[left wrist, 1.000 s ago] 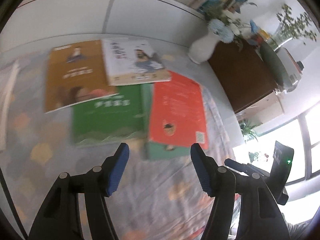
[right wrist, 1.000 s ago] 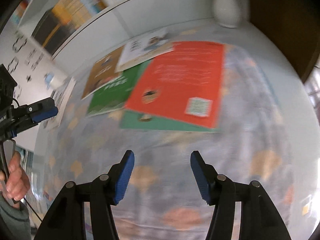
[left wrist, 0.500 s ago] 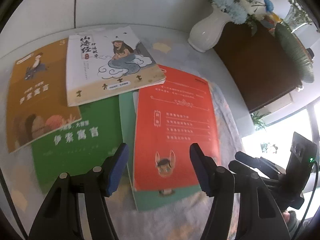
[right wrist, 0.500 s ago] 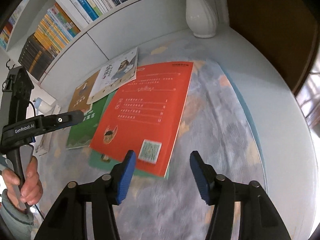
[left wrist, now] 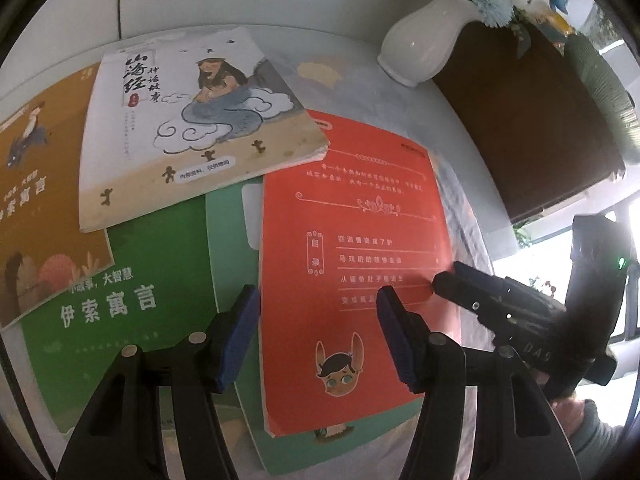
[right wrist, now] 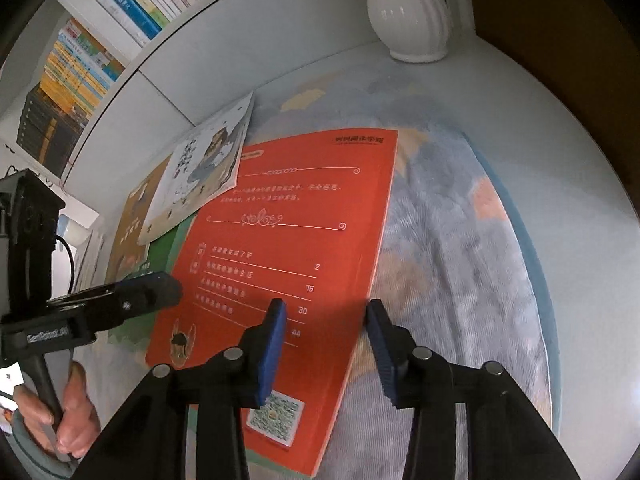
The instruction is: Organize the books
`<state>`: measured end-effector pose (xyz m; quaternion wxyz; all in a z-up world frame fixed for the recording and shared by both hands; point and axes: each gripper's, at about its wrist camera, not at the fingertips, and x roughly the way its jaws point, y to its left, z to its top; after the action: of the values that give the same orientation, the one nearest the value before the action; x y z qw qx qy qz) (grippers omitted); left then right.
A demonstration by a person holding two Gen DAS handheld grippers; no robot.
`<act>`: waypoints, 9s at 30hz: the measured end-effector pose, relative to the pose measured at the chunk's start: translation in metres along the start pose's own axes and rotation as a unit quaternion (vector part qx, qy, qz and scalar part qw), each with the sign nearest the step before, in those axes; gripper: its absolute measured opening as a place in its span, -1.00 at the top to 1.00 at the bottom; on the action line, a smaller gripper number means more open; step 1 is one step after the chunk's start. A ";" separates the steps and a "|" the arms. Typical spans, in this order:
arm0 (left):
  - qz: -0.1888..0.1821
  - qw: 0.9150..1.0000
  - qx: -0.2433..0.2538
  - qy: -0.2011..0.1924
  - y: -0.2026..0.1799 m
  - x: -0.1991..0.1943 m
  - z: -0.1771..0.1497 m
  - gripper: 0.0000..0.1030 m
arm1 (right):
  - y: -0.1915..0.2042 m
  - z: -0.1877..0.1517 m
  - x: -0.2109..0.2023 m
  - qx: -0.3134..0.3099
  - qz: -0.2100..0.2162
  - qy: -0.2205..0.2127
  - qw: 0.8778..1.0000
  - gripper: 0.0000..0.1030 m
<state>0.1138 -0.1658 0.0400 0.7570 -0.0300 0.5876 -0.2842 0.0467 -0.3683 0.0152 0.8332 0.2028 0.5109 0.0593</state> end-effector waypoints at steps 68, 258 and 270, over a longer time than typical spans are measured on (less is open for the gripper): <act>0.079 0.986 -0.147 -0.026 0.069 -0.096 -0.210 -0.13 | 0.159 -0.171 -0.004 -0.116 0.086 0.141 0.979 0.40; 0.073 0.986 0.059 -0.136 -0.094 -0.203 -0.121 0.38 | 0.080 -0.161 -0.024 -0.143 -0.138 -0.083 0.977 -1.00; 0.068 0.988 0.069 -0.124 -0.113 -0.187 -0.104 0.38 | 0.080 -0.160 -0.023 -0.143 -0.137 -0.083 0.977 -1.00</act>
<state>-0.0525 -0.1431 0.2137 0.8418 0.0275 0.4689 -0.2662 -0.0956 -0.2585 0.0029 0.8934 0.0135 0.4491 -0.0002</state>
